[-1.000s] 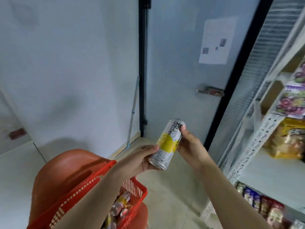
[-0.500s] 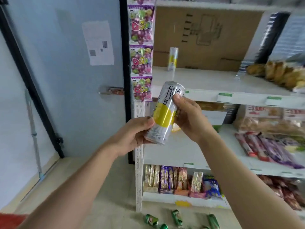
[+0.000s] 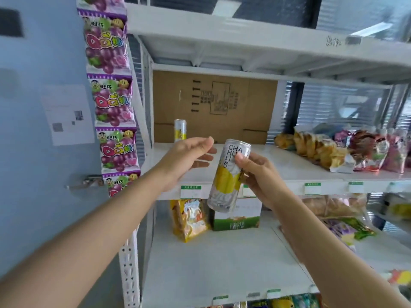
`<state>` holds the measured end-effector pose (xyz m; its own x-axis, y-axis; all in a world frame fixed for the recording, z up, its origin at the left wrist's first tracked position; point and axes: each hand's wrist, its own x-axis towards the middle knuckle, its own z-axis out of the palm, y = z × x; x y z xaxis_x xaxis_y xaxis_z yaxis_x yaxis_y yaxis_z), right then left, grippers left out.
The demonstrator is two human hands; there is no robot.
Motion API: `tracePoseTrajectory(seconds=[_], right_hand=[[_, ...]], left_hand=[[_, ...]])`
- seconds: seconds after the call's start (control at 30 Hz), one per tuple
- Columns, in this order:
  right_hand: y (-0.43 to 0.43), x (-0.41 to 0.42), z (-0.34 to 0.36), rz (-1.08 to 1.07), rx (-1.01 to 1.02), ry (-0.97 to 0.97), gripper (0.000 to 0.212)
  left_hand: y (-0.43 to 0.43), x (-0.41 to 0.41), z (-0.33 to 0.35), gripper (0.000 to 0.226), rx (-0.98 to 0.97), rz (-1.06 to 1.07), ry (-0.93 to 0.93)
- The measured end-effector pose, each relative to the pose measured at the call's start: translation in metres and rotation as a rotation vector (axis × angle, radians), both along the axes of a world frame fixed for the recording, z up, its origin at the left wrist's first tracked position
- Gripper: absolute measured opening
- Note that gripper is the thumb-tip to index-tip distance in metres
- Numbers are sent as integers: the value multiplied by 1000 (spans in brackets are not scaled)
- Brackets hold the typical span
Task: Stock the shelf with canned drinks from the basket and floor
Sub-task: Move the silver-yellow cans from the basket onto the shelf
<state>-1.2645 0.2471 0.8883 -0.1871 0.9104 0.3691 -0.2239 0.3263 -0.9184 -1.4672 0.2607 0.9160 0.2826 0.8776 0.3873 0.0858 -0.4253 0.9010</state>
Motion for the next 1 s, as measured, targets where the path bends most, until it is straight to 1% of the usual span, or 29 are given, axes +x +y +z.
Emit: tracePoseTrajectory(seconds=[0.07, 0.1, 0.2, 0.27, 0.37, 0.47, 0.6, 0.67, 0.77, 0.8, 0.87, 0.93, 1.0], right_hand=[[23, -2, 6, -17, 19, -4, 37], [35, -3, 9, -23, 25, -3, 37], [70, -3, 19, -42, 37, 7, 35], [93, 0, 23, -81, 65, -14, 37], [120, 7, 16, -136, 85, -45, 39], [148, 10, 9, -151, 77, -73, 36], [177, 9, 8, -95, 87, -138, 41], [190, 11, 7, -26, 73, -140, 43], [199, 19, 8, 133, 14, -102, 52], [200, 22, 8, 175, 7, -124, 54], [199, 26, 6, 169, 14, -263, 55], [199, 27, 0, 44, 37, -449, 69], [198, 23, -4, -101, 44, -565, 79]], left_hand=[[22, 6, 22, 57, 51, -14, 74], [33, 9, 32, 57, 76, -27, 110], [66, 16, 59, 47, 171, -24, 228], [89, 19, 72, 42, 253, 4, 343], [113, 23, 77, 38, 288, -12, 485], [138, 31, 77, 36, 301, -21, 548], [163, 37, 76, 27, 290, -47, 675], [174, 37, 75, 22, 306, -32, 725], [183, 39, 78, 27, 322, -26, 804], [185, 40, 79, 31, 310, -42, 834], [186, 42, 84, 40, 297, -57, 896], [188, 47, 89, 46, 292, -53, 966], [188, 53, 94, 44, 292, -35, 1065]])
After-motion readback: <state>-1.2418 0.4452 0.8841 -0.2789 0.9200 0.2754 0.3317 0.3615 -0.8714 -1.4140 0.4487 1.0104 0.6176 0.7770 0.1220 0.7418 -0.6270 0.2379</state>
